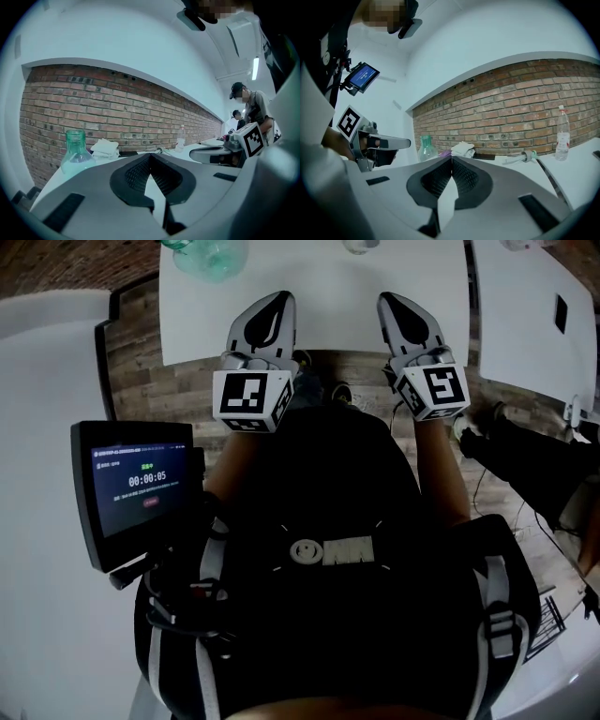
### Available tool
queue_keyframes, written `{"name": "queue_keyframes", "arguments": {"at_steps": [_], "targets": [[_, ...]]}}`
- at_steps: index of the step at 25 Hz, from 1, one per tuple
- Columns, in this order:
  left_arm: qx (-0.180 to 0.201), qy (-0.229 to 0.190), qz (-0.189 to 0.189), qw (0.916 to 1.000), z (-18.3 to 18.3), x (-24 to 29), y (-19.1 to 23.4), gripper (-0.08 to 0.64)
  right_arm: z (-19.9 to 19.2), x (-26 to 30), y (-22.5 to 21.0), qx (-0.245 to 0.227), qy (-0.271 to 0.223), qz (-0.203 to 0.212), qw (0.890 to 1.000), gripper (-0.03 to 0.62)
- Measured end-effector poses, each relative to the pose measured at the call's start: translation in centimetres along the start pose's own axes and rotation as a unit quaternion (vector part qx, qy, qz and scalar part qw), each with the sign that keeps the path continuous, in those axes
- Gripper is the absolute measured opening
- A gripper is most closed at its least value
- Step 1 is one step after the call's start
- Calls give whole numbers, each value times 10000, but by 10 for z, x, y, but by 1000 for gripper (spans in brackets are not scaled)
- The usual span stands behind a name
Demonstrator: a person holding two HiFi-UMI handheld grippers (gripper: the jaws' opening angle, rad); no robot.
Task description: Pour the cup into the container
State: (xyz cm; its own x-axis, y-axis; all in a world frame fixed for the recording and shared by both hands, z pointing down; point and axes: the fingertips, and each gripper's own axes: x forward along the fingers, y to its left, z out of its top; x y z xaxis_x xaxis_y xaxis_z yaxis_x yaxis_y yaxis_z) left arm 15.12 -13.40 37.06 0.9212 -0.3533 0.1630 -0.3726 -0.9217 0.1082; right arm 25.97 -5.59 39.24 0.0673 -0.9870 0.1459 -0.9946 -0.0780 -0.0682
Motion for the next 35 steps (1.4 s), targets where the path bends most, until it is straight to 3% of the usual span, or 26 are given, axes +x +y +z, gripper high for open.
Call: {"name": "queue_keyframes", "arguments": {"at_steps": [7,12,19,23,27,35], "targets": [[-274,151,187,9993,-12,-8,-15,-2,-14,-8,2,-15,481,398,9980,7],[-365,354,16,9987,-24,-11,-18,-2,-44,-16,1,-35,876,327,9956,21],[-349,238,-96,9991,-19,-3,-19,-2,-84,-3,-29,-53,1030,180,9945,285],[-296,276,-40,9992,-24,-1,-20,-2,-131,13,-55,7,1402,124,9900,346],[-253,283,-14,9993,-24,-1,-22,-2,-163,29,-60,-158,1823,328,9826,357],[-219,293,183,9992,-25,1,-14,-2,-179,60,-64,-367,1987,403,9786,356]]}}
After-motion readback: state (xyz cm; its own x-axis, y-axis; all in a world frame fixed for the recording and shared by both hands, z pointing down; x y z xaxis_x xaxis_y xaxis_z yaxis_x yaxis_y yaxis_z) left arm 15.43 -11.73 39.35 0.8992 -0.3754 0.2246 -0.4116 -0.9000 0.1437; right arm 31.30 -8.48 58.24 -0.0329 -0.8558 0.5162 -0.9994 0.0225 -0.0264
